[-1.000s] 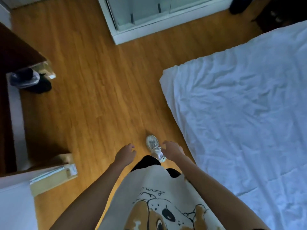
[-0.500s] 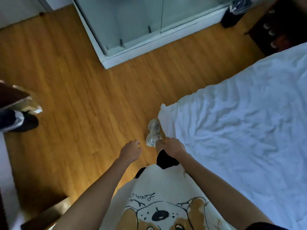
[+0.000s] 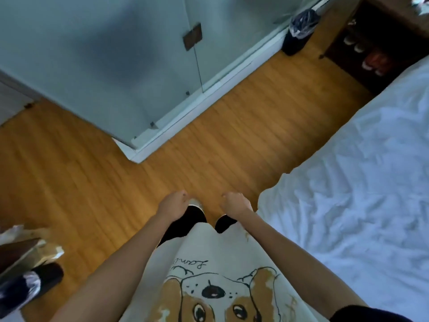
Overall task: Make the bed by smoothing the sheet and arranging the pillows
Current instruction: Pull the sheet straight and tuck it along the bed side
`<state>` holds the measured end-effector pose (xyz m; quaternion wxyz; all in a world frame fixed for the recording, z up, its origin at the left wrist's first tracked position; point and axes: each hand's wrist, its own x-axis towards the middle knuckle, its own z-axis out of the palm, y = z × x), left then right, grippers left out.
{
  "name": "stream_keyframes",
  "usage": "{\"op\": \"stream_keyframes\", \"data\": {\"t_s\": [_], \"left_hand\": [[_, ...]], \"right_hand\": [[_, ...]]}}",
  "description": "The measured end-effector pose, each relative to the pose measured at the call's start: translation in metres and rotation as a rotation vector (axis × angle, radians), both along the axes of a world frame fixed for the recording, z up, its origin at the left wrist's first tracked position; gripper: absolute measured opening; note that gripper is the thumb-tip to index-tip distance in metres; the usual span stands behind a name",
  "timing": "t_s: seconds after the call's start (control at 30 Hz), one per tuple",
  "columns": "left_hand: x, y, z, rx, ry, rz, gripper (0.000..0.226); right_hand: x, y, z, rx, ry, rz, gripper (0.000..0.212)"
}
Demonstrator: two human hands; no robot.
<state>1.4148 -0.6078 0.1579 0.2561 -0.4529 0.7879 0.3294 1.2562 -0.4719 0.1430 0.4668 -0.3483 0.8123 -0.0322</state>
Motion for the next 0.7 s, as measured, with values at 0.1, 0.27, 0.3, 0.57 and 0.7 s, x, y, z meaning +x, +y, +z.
{"op": "stream_keyframes", "data": {"t_s": [0.1,0.27,0.3,0.57,0.7], "left_hand": [[-0.047,-0.065,-0.006,0.024,-0.003,-0.103,0.035],[-0.143,-0.160,-0.027,0.047,-0.012,-0.304,0.033],[-0.163,-0.173,-0.029,0.070,-0.017,-0.342,0.034],[-0.319,-0.237,-0.021,0.143,-0.003,-0.653,0.031],[-0.404,-0.247,-0.026,0.125,-0.021,-0.765,0.034]], "right_hand": [[-0.037,-0.050,-0.004,0.006,0.028,-0.077,0.032],[-0.094,-0.117,-0.015,0.077,0.073,-0.281,0.027],[-0.104,-0.129,-0.014,0.097,0.071,-0.333,0.027],[-0.205,-0.193,-0.002,0.084,0.059,-0.682,0.031],[-0.271,-0.199,-0.009,0.098,0.053,-0.833,0.026]]}}
